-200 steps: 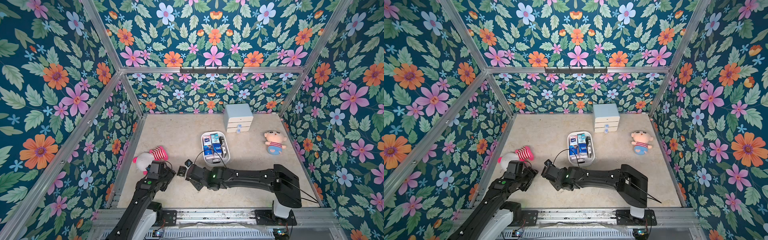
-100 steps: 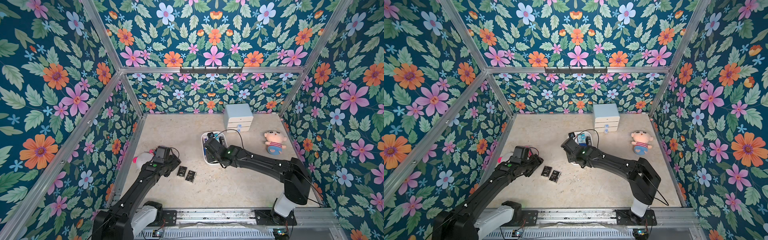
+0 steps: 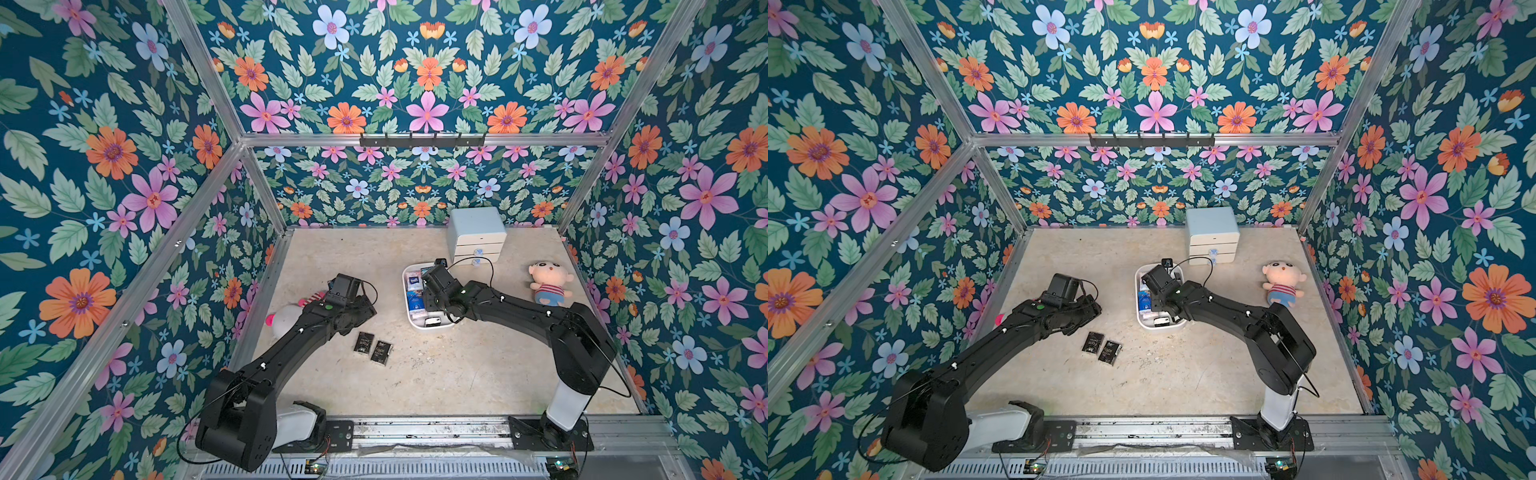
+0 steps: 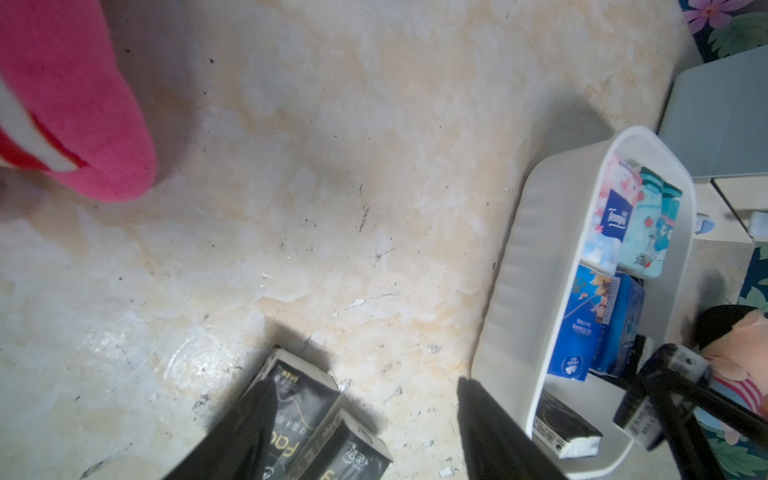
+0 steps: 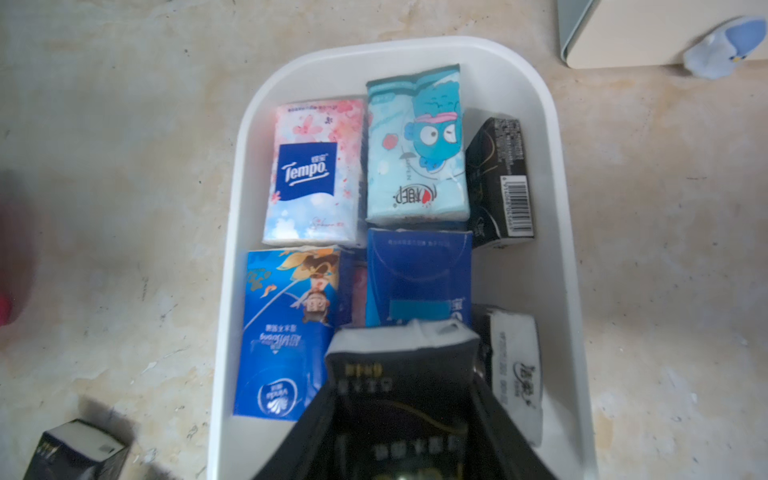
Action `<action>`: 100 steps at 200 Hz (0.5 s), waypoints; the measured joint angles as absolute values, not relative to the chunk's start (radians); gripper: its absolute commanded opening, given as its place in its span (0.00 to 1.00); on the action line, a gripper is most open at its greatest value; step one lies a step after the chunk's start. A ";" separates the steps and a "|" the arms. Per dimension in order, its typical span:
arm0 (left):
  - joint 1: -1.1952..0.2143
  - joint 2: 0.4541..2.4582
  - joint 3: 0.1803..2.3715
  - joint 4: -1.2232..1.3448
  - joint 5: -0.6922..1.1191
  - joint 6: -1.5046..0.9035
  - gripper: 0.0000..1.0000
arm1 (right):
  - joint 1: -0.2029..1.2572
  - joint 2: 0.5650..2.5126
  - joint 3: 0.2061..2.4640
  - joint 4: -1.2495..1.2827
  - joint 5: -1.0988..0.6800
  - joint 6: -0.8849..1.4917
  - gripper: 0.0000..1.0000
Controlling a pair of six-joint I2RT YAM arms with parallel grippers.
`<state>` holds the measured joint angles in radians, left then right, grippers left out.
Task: Put the pocket tissues into the storage box
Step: Place the pocket tissues in the storage box.
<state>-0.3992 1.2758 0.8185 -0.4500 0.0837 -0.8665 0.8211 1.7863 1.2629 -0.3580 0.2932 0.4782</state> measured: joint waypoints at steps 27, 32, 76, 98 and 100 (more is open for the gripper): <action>-0.399 1.279 0.813 -0.452 0.071 -0.862 0.74 | 0.819 1.785 1.256 -0.347 0.293 0.488 0.69; -0.399 1.280 0.813 -0.452 0.069 -0.862 0.74 | 0.818 1.782 1.253 -0.344 0.292 0.487 0.69; -0.399 1.301 0.824 -0.450 0.057 -0.862 0.75 | 0.816 1.673 1.185 -0.313 0.285 0.487 0.73; -0.399 1.307 0.829 -0.446 0.050 -0.859 0.75 | 0.816 1.602 1.130 -0.299 0.276 0.487 0.73; -0.399 1.308 0.828 -0.446 0.049 -0.858 0.75 | 0.816 1.598 1.128 -0.297 0.274 0.487 0.73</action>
<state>-0.3992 1.3079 0.8284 -0.4458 0.0494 -0.8577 0.8162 1.5982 1.1282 -0.2974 0.2741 0.4870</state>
